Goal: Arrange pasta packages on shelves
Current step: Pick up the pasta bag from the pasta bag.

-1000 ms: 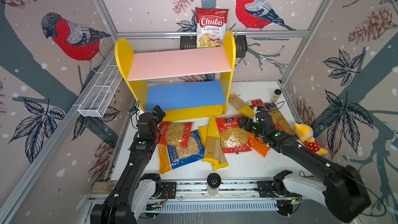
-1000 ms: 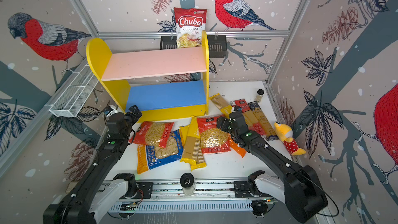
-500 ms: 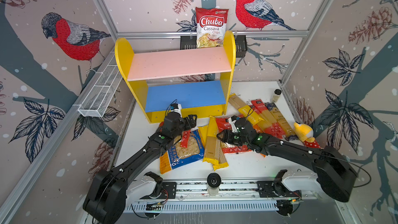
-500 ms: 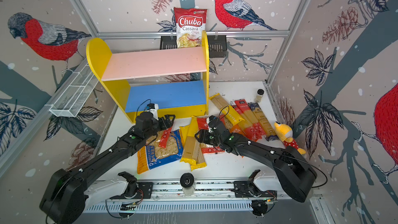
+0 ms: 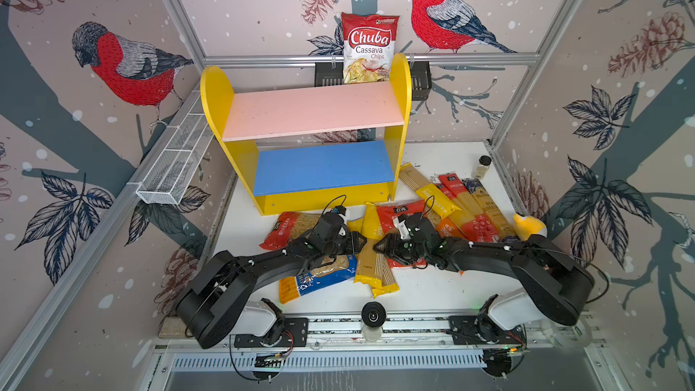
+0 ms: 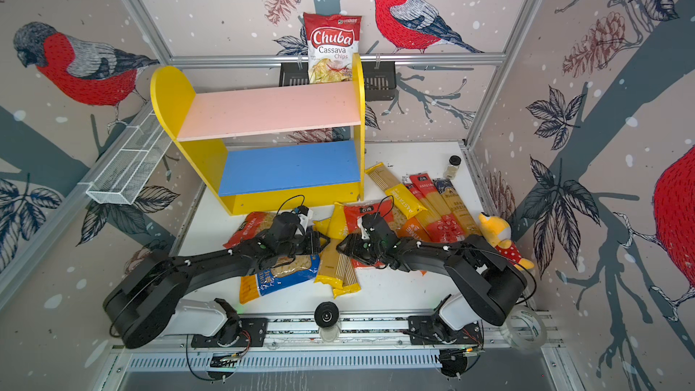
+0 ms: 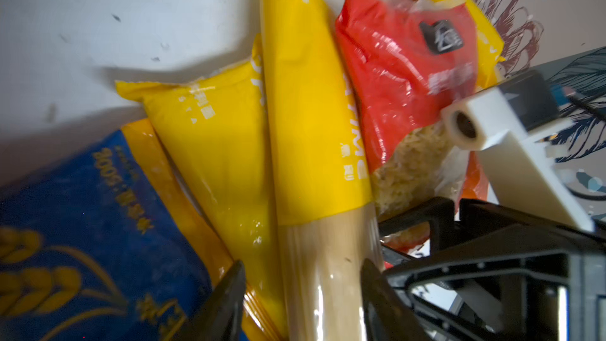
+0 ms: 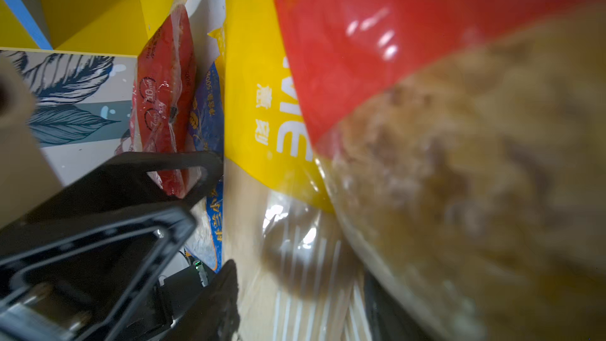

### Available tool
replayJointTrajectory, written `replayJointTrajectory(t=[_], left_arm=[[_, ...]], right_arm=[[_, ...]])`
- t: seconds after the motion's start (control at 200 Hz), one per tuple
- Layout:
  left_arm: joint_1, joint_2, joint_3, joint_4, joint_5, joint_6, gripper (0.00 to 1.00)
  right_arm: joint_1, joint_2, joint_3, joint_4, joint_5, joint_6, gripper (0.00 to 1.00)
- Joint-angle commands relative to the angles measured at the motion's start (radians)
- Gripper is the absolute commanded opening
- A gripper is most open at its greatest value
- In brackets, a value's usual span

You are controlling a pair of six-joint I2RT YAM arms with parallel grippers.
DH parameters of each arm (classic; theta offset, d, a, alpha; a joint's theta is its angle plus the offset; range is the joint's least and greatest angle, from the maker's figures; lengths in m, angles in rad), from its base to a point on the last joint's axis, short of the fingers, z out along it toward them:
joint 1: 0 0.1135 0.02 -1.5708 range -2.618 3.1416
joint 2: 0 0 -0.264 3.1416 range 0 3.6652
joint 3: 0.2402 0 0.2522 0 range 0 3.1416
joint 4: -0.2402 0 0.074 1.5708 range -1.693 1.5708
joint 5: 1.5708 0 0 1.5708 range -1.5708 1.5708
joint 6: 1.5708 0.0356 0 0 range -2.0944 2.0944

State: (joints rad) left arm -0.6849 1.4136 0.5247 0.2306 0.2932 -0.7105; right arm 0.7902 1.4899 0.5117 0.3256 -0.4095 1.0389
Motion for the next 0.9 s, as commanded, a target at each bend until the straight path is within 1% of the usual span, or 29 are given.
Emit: replayJointTrajectory(t=[0.0, 0.05, 0.12, 0.195, 0.315, 0.37, 0.435, 0.495, 0.54, 0.645, 0.745, 0.81, 0.896], left_arm=[[-0.001, 0.053, 0.026, 0.050, 0.086, -0.020, 0.44], [-0.002, 0.081, 0.025, 0.074, 0.119, -0.028, 0.38], [-0.001, 0.104, 0.016, 0.114, 0.150, -0.051, 0.34], [-0.001, 0.114, 0.017, 0.123, 0.156, -0.053, 0.33], [0.001, 0.109, 0.025, 0.102, 0.144, -0.045, 0.32], [0.001, 0.099, 0.026, 0.092, 0.144, -0.046, 0.31], [0.002, 0.088, 0.020, 0.091, 0.148, -0.045, 0.31], [0.001, 0.093, 0.020, 0.096, 0.166, -0.050, 0.37], [-0.001, 0.096, 0.016, 0.110, 0.180, -0.055, 0.39], [-0.002, 0.106, 0.010, 0.141, 0.202, -0.064, 0.38], [-0.002, 0.122, 0.023, 0.136, 0.206, -0.058, 0.37], [-0.005, 0.120, 0.020, 0.142, 0.211, -0.062, 0.37], [-0.005, 0.106, 0.017, 0.127, 0.199, -0.055, 0.37]], right_arm=[[-0.010, -0.034, -0.028, 0.169, -0.046, 0.041, 0.55], [-0.016, -0.056, -0.032, 0.191, -0.055, 0.038, 0.53], [-0.027, -0.080, -0.033, 0.211, -0.066, 0.035, 0.53], [-0.039, -0.089, -0.035, 0.229, -0.070, 0.032, 0.53], [-0.054, -0.034, -0.036, 0.207, -0.067, 0.039, 0.54], [-0.050, -0.022, -0.039, 0.173, -0.047, 0.057, 0.56], [-0.036, -0.031, -0.030, 0.112, -0.025, 0.049, 0.58], [-0.020, -0.054, -0.016, 0.041, -0.004, 0.033, 0.59], [-0.012, -0.063, -0.004, -0.018, 0.011, 0.018, 0.59], [-0.009, -0.044, -0.004, -0.080, 0.021, -0.003, 0.61], [-0.009, -0.010, -0.018, -0.077, 0.021, 0.025, 0.64], [0.006, -0.017, -0.015, -0.082, 0.043, 0.035, 0.67], [0.024, -0.026, 0.009, -0.133, 0.077, 0.012, 0.69]])
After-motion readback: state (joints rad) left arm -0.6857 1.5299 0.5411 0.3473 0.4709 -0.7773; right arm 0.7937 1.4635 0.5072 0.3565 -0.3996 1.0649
